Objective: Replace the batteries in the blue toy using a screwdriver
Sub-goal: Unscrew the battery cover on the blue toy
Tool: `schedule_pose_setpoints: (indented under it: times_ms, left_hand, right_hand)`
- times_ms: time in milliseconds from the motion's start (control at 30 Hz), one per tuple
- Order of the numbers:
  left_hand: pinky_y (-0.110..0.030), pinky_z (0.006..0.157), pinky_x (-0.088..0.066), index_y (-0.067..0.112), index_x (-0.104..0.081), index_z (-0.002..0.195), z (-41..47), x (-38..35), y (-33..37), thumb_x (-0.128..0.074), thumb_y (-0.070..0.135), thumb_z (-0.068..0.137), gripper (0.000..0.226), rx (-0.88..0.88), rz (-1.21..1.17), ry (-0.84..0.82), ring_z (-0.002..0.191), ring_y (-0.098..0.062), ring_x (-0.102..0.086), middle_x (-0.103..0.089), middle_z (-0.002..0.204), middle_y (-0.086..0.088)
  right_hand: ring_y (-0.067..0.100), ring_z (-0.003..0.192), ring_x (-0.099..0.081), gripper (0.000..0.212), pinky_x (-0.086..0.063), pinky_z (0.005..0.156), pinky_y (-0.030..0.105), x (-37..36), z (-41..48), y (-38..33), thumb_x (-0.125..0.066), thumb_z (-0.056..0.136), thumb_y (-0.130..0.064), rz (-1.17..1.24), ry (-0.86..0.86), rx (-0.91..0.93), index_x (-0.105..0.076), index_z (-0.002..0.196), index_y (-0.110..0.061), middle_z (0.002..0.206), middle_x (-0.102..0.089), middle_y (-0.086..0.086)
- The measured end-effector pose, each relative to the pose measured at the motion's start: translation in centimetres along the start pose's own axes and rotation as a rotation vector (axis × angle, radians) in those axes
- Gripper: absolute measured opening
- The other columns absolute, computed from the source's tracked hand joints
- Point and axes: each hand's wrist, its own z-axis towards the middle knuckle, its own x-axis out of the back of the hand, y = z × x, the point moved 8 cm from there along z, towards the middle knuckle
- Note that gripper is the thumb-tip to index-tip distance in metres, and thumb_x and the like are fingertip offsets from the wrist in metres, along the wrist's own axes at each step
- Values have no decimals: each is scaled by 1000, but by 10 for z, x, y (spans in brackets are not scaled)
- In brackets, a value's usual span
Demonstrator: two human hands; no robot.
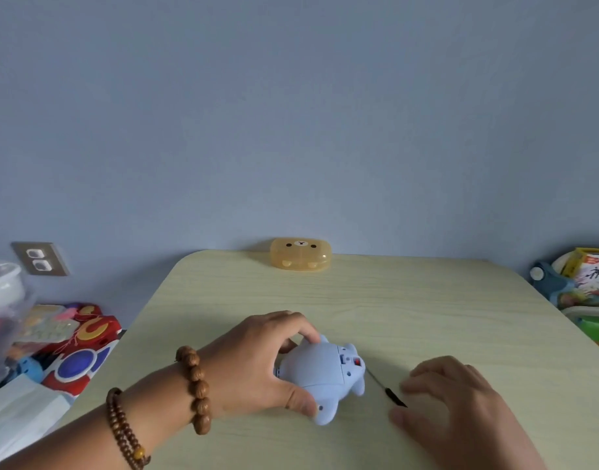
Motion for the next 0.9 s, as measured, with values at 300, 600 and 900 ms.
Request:
schedule_pose_setpoints:
  times_ms: [300, 600, 900]
  left_hand:
    - [-27, 100, -50, 45, -59, 120, 1, 1, 4, -88, 62, 52, 76, -61, -11, 40, 116, 5, -56, -55, 126, 30]
    - [-26, 96, -51, 42, -64, 116, 2, 0, 7, -93, 53, 52, 71, -61, -35, 54, 111, 3, -59, -56, 121, 28]
    - [-22, 96, -49, 40, -64, 119, 0, 1, 11, -94, 50, 54, 72, -55, -21, 35, 111, 7, -56, -52, 125, 29]
  right_hand:
    - [-4, 64, -68, 28, -51, 65, 8, 47, 4, -13, -81, 75, -12, 178, 170, -69, -72, 72, -38, 66, -72, -22]
    - [0, 67, -60, 13, -38, 58, 1, 68, 19, -64, -65, 81, -22, 34, 82, 248, -71, 80, -34, 75, -64, -18]
    - [1, 69, -61, 13, -43, 61, 7, 51, 17, -68, -65, 83, -24, 61, 37, 267, -72, 83, -35, 77, -64, -20]
